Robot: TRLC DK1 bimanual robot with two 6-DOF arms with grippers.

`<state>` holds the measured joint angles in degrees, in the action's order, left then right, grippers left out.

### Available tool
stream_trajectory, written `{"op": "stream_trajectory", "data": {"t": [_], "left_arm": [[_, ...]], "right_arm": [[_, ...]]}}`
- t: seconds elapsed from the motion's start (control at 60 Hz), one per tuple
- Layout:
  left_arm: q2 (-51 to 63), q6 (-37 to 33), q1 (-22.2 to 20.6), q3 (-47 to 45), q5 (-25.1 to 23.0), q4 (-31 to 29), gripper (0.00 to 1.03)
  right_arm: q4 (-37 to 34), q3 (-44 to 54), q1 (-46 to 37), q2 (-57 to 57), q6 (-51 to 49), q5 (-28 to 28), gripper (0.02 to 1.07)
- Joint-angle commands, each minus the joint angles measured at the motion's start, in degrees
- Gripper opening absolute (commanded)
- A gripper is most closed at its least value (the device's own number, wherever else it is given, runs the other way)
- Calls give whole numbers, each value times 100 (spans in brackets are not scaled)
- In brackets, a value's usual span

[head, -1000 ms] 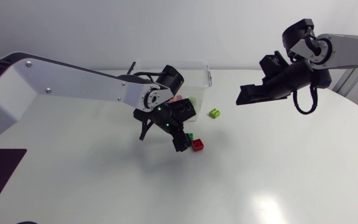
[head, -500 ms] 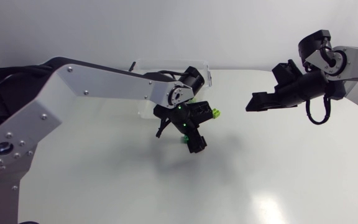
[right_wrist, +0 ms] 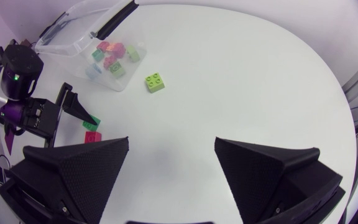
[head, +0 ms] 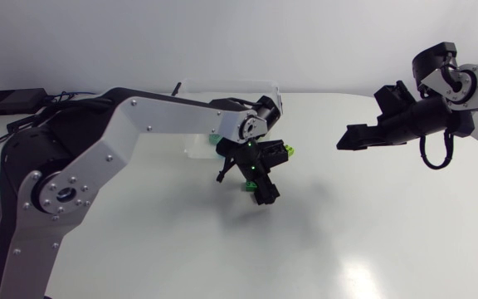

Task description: Place the duplo bricks in the container

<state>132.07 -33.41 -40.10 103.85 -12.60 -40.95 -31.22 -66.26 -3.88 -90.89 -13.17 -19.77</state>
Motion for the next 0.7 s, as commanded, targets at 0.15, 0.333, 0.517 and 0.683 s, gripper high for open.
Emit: {"op": "stream_trajectory", "data": {"t": [0.15, 0.333, 0.517, 0.683], "left_arm": [[319, 63, -68, 522, 21, -493, 82], [574, 168, -112, 979, 21, -888, 77], [838, 177, -104, 1515, 21, -1504, 68], [847, 177, -77, 1462, 21, -1548, 61]], "right_arm": [[55, 157, -25, 28, -89, -62, 102], [46, 192, -43, 54, -89, -97, 102], [46, 192, -87, 10, -125, -106, 102], [336, 192, -69, -394, -116, -220, 102]]}}
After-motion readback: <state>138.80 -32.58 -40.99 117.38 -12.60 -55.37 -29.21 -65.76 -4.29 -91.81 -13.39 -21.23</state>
